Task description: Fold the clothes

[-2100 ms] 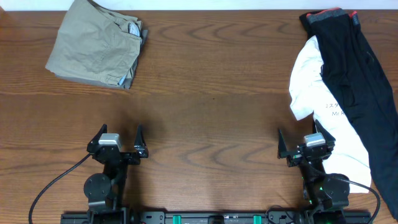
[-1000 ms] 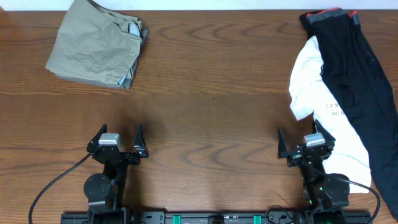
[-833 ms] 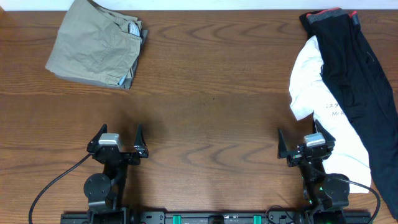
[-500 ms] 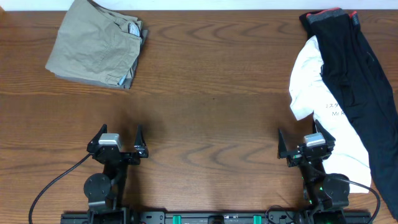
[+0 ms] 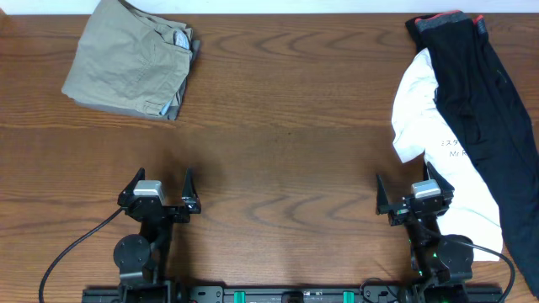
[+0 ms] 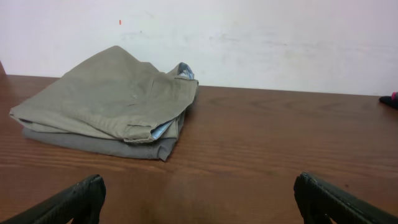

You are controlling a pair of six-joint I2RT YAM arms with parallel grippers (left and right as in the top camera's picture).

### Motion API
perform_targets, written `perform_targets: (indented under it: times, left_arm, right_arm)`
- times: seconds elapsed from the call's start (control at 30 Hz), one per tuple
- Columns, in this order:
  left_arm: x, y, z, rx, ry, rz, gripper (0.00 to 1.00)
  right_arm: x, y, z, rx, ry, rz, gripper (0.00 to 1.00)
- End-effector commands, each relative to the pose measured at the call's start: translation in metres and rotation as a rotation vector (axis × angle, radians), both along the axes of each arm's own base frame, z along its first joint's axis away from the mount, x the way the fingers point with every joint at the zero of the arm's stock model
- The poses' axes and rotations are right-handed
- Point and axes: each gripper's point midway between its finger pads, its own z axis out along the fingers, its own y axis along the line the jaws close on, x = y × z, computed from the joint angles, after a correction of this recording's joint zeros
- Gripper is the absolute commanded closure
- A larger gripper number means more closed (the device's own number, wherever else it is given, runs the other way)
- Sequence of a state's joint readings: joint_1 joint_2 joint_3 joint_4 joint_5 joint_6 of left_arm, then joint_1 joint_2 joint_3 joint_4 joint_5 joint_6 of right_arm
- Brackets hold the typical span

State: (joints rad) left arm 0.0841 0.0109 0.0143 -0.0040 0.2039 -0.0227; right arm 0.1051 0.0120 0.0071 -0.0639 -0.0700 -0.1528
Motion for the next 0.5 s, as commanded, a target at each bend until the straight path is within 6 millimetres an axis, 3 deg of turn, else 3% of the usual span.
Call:
perform_targets:
  times: [0.0,0.47]
  left_arm:
    - [-0.0014,-0.0044,-0.0134,-0.009,0.044,-0.027,0.02]
    - [-0.0014,-0.0044,-0.0135,-0.009,0.045,-0.027,0.02]
  right_arm:
    - [-0.0003,0.0005,-0.0006,0.017,0.003,-0.001,0.01]
    - [-0.0003,0.0004,-0.0006,0.017,0.003,-0.002,0.01]
